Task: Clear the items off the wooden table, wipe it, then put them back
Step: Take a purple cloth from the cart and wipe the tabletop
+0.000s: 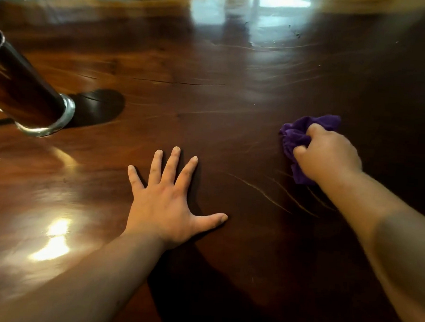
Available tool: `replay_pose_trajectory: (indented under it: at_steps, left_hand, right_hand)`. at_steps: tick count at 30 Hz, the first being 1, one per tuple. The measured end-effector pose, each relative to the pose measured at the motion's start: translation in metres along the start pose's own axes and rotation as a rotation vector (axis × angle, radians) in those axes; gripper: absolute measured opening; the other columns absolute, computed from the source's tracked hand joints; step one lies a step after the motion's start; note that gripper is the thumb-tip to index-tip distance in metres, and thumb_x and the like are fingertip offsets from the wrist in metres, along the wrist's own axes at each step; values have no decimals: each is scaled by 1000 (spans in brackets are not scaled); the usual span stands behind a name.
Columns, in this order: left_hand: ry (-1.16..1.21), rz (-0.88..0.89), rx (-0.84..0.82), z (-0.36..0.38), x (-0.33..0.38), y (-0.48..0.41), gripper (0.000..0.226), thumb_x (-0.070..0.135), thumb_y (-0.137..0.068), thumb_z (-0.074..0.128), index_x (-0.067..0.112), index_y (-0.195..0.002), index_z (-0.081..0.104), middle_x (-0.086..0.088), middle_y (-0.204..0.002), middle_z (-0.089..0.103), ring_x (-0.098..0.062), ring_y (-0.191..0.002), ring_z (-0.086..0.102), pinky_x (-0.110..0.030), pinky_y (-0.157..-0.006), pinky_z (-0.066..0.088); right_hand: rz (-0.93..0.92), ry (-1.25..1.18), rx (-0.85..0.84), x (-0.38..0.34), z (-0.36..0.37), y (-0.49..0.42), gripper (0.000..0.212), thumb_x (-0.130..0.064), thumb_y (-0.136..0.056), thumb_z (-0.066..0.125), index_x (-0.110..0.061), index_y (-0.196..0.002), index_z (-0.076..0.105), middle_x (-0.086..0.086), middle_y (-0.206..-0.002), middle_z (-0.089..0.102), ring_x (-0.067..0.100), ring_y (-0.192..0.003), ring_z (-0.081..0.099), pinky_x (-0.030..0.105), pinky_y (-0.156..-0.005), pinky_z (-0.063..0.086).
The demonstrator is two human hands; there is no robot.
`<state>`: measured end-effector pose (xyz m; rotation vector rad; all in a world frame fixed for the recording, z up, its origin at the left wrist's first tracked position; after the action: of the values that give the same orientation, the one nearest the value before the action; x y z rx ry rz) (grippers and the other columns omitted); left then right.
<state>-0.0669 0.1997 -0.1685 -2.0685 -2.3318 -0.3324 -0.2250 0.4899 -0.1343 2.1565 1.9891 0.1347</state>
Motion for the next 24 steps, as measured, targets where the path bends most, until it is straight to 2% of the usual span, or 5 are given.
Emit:
replay_pose_trajectory:
  at_steps: [5, 10, 15, 19, 24]
  left_hand:
    - [9, -16, -7, 2, -2, -1, 135, 116, -49, 17, 47, -164, 3, 8, -175, -10, -23, -156, -26, -73, -116, -14]
    - [15, -11, -8, 3, -3, -2, 134, 116, -49, 18, 48, -163, 2, 7, -175, -10, -23, -156, -26, -73, -116, -16]
    - [21, -13, -7, 1, -2, -1, 134, 116, -49, 18, 47, -164, 4, 7, -176, -7, -23, -157, -23, -73, -116, -15]
    - [23, -8, 2, 0, -1, 0, 134, 116, -50, 18, 46, -164, 7, 7, -176, -5, -24, -158, -21, -74, -116, -14]
    - [16, -14, -3, 0, 0, -1, 134, 116, -49, 17, 47, -164, 5, 7, -176, -7, -23, -158, -21, -74, -116, -13]
  right_hand:
    - [-286, -72, 48, -100, 11, 28, 21, -39, -88, 60, -26, -93, 44, 12, -100, 63, 38, -91, 64, 38, -66, 39]
    - [-508, -117, 18, -138, 27, 77, 22, -44, -88, 63, -36, -97, 45, -6, -87, 53, 17, -73, 57, 39, -61, 48]
    - [-388, -18, 23, -68, 18, 64, 24, -46, -82, 60, -31, -89, 43, 5, -88, 61, 34, -81, 65, 37, -60, 39]
    - [-176, 23, 31, -12, 4, 22, 23, -44, -87, 61, -26, -90, 46, 12, -93, 63, 34, -79, 56, 40, -65, 39]
    - [-159, -62, 53, -55, 7, 10, 22, -41, -88, 59, -25, -94, 46, 18, -106, 66, 42, -98, 63, 40, -69, 39]
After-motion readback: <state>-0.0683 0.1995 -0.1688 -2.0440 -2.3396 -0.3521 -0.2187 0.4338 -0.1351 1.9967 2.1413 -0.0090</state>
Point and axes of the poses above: each hand's wrist, its own y-axis away from the middle knuckle, its own z-axis out of the palm, x = y × z, the point moved 6 cm from there along -y, towards the middle knuckle
